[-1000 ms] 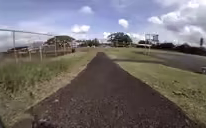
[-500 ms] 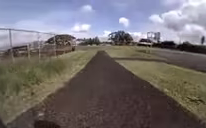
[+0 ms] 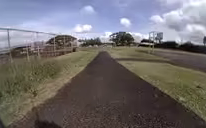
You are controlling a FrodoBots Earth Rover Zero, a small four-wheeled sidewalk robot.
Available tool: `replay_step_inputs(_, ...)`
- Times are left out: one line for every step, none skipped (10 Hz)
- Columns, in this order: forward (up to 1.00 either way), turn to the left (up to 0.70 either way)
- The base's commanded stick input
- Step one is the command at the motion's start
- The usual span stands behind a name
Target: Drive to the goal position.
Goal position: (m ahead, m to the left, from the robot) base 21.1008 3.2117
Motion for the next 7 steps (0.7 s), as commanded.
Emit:
replay_step_inputs(0.85, 0.00)
replay_step_inputs(0.85, 0.00)
replay_step_inputs(0.85, 0.00)
replay_step_inputs(0.85, 0.00)
replay_step_inputs(0.85, 0.00)
replay_step_inputs(0.85, 0.00)
replay_step_inputs(0.85, 0.00)
